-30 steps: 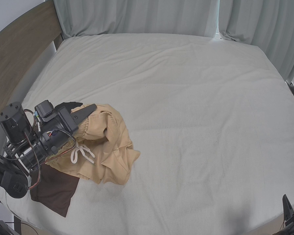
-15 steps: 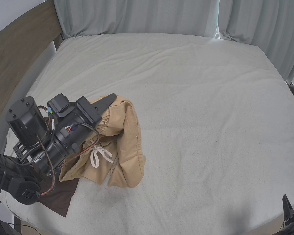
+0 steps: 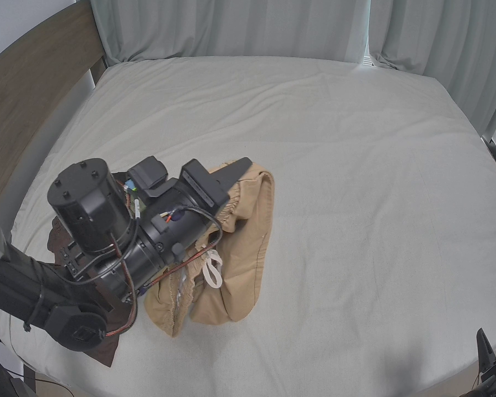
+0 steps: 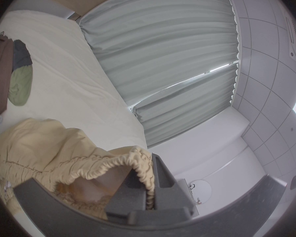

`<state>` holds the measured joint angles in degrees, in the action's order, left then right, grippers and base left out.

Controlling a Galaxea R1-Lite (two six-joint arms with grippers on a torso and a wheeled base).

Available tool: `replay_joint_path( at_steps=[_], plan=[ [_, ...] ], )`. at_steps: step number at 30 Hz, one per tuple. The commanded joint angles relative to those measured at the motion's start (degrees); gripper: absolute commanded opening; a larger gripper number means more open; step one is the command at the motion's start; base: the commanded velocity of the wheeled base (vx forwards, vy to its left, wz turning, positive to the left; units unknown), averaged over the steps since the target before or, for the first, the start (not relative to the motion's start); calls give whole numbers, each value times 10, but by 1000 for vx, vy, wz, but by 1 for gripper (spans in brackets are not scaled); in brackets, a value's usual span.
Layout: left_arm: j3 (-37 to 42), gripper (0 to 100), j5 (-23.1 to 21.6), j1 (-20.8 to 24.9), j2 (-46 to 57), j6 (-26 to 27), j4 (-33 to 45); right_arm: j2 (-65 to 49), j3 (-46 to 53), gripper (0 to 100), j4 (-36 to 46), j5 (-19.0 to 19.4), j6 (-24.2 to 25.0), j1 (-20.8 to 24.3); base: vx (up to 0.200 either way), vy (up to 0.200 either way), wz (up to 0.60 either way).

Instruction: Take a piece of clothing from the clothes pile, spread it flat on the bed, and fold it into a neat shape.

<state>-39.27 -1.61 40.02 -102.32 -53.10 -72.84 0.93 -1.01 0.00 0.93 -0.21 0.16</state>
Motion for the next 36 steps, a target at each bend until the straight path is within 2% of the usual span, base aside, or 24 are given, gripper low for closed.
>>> replay_joint_path(
  at_steps=[1, 11, 21, 27, 36],
  plan=[
    [-25, 0, 0, 29, -37, -2, -3, -9, 9, 100, 0, 0, 0, 0, 0, 0, 0],
    [-78, 0, -1, 80, -87, -2, -4, -9, 9, 100, 1, 0, 0, 0, 0, 0, 0],
    [-133, 0, -11, 108, -152, -2, -4, -9, 9, 100, 1, 0, 1, 0, 0, 0, 0],
    [-193, 0, -21, 137, -173, -2, 9, -9, 9, 100, 1, 0, 1, 0, 0, 0, 0],
    [-296, 0, -20, 175, -173, -4, 68, -9, 9, 100, 1, 0, 2, 0, 0, 0, 0]
  ],
)
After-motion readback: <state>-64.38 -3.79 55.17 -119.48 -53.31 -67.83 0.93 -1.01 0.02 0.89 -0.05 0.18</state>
